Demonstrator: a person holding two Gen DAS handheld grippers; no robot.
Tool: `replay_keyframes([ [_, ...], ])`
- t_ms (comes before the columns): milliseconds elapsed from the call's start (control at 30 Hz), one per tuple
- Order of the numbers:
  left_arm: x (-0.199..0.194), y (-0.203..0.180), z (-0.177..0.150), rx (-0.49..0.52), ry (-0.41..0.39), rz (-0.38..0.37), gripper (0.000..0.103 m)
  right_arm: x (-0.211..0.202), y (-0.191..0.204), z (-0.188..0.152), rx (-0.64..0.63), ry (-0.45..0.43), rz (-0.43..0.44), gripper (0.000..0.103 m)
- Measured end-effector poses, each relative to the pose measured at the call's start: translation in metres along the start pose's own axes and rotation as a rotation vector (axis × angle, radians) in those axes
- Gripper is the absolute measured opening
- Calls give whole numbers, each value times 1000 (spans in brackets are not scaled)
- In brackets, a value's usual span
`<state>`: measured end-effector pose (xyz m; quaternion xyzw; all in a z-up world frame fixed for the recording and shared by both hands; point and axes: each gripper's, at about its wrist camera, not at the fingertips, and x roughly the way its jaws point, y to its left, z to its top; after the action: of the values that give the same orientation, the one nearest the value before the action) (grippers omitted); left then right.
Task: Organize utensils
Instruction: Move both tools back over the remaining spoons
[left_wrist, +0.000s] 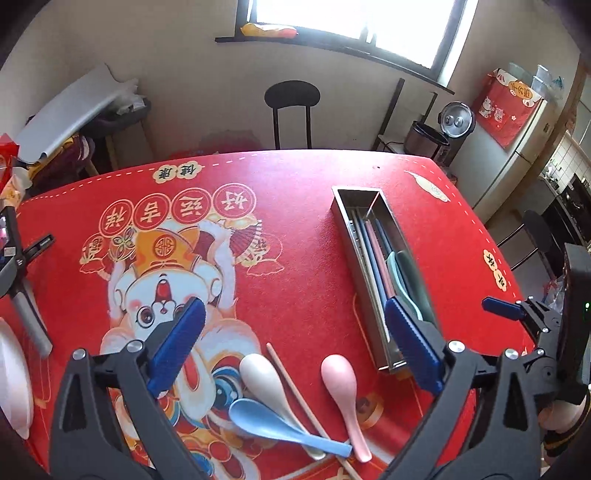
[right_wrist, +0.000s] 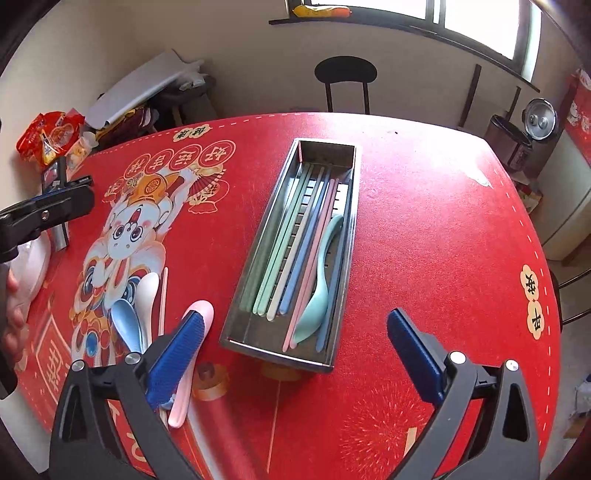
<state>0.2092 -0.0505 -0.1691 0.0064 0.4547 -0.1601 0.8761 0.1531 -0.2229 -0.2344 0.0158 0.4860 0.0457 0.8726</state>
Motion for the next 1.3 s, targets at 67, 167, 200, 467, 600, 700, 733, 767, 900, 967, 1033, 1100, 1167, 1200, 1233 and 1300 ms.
replay_keyframes([
  [67,-10,7,-14,-10,-3,15,97,-2,4,-5,2,-4,-15,97],
  [167,-20,18,-36,-46,-1,31,97,-4,7,-14,40,11,19,97],
  [200,-22,22,-44,-59,1,33,97,-3,8,-16,56,16,34,97],
  [467,-21,47,-104,-124,52,75,97,5,27,-40,80,63,83,97],
  [600,-9,55,-127,-171,102,73,97,11,41,-50,34,86,79,97],
  [700,2,59,-141,-218,135,59,97,17,49,-56,10,106,68,97],
  [733,6,60,-145,-238,145,44,97,19,51,-58,0,110,62,97],
  [767,9,59,-147,-255,154,29,97,21,52,-60,-7,112,56,97],
  [900,22,57,-152,-282,176,-17,96,28,54,-66,-8,121,57,97],
  [967,28,55,-151,-281,183,-28,96,32,54,-67,-8,127,55,97],
  [1033,32,53,-149,-280,181,-44,90,35,54,-68,-5,126,45,97],
  [1100,39,53,-146,-286,196,-52,74,38,55,-69,-3,119,32,97],
  [1167,47,55,-145,-306,215,-58,69,43,54,-68,10,121,21,97],
  [1200,49,55,-145,-319,216,-63,67,45,53,-68,19,121,18,97],
  [1233,51,56,-144,-328,216,-64,66,47,53,-69,26,122,17,97],
  [1300,54,57,-143,-339,215,-73,65,52,52,-69,41,127,14,97],
])
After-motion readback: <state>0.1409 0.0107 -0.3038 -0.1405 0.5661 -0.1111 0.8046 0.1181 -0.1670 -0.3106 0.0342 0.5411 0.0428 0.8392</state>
